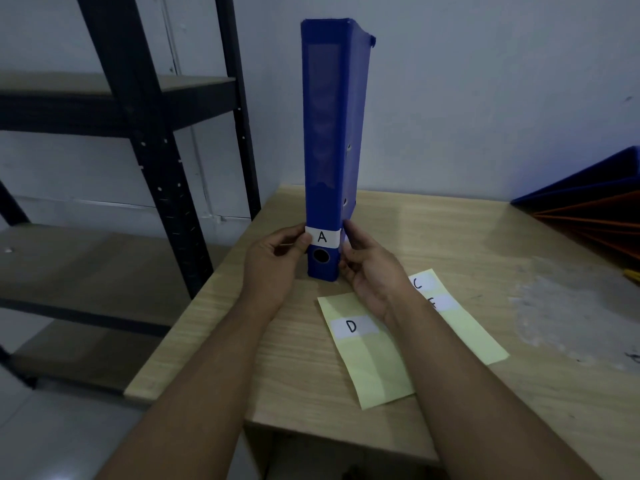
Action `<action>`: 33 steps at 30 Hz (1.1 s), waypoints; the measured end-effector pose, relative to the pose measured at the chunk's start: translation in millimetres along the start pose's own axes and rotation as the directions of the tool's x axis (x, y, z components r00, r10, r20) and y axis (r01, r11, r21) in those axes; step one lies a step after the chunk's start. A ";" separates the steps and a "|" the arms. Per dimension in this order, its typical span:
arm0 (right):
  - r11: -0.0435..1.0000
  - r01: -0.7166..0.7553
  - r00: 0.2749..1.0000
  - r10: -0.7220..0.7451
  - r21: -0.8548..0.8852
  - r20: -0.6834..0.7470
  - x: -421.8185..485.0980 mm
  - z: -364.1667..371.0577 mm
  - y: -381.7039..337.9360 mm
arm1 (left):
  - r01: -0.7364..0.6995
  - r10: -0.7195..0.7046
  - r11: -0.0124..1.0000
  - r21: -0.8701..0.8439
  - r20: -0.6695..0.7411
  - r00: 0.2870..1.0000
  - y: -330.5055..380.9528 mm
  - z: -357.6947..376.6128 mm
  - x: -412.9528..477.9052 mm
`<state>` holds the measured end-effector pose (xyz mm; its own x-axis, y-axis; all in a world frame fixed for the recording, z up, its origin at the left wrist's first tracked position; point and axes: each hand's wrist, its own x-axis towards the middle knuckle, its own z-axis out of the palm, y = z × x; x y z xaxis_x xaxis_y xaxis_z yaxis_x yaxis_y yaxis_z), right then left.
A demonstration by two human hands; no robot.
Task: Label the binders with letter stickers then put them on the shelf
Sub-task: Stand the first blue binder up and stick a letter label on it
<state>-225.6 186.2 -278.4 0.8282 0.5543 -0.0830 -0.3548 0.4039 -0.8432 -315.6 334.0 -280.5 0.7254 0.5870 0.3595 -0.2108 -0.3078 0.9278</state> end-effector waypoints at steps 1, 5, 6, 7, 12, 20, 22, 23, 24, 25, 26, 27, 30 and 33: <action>1.000 0.000 1.000 0.000 0.011 0.013 -1.0 -1.4 0.4 | -0.001 0.001 1.000 0.004 -0.003 1.000 -0.1 0.3 -0.1; 1.000 0.007 0.999 -0.008 0.018 0.037 -6.1 -2.1 -1.8 | -0.010 0.010 1.000 -0.010 -0.003 1.000 -1.0 0.5 0.4; 1.000 0.021 0.999 -0.022 0.006 0.030 -6.2 -0.5 -1.4 | -0.014 0.014 1.000 -0.014 0.002 1.000 -1.0 0.6 0.4; 0.999 0.034 0.999 -0.034 -0.001 0.019 -5.7 1.4 -0.8 | -0.016 0.016 1.000 -0.015 0.005 1.000 -1.1 0.5 0.4; 1.000 0.031 0.999 -0.031 0.004 -0.010 -2.5 3.3 -0.7 | -0.021 0.021 1.000 -0.014 0.002 1.000 -0.2 -0.5 0.0; 1.000 -0.018 0.994 0.018 -0.003 -0.110 3.1 6.0 -2.4 | 0.002 -0.001 0.999 -0.033 0.027 1.000 1.8 0.6 -2.1; 1.000 0.000 0.992 0.000 -0.002 -0.125 3.1 5.4 0.2 | 0.005 -0.004 0.999 -0.040 0.020 1.000 2.6 1.0 -2.6; 1.000 0.012 0.991 -0.012 -0.002 -0.131 3.2 4.6 1.4 | 0.005 -0.004 0.999 -0.037 0.017 1.000 2.7 1.4 -2.8; 1.000 0.022 0.992 -0.022 -0.005 -0.123 2.9 3.4 1.9 | 0.001 -0.001 1.000 -0.031 0.013 1.000 2.8 1.8 -2.6; 1.000 0.027 0.995 -0.028 -0.008 -0.100 2.1 1.9 2.2 | -0.001 0.001 1.000 -0.018 0.007 1.000 2.3 2.1 -2.1; 1.000 0.028 0.997 -0.028 -0.013 -0.066 0.3 0.2 2.0 | -0.004 0.004 1.000 -0.009 0.001 1.000 2.0 1.8 -1.6; 0.999 0.028 0.999 -0.028 -0.024 -0.030 -2.1 -0.9 1.3 | -0.003 0.003 1.000 -0.002 -0.003 1.000 1.9 1.2 -1.1; 0.994 0.058 0.998 -0.057 -0.089 0.018 -7.6 -2.3 0.7 | -0.002 0.002 1.000 0.021 0.017 1.000 -0.6 -1.9 0.8; 0.993 0.062 0.998 -0.063 -0.104 -0.012 -8.2 -0.6 1.2 | -0.002 0.001 0.999 0.032 0.043 0.999 -1.6 -2.8 1.3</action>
<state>-232.6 181.7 -279.1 0.8539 0.5192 -0.0358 -0.2563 0.3597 -0.8972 -316.2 337.4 -281.2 0.7527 0.5542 0.3554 -0.1911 -0.3326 0.9235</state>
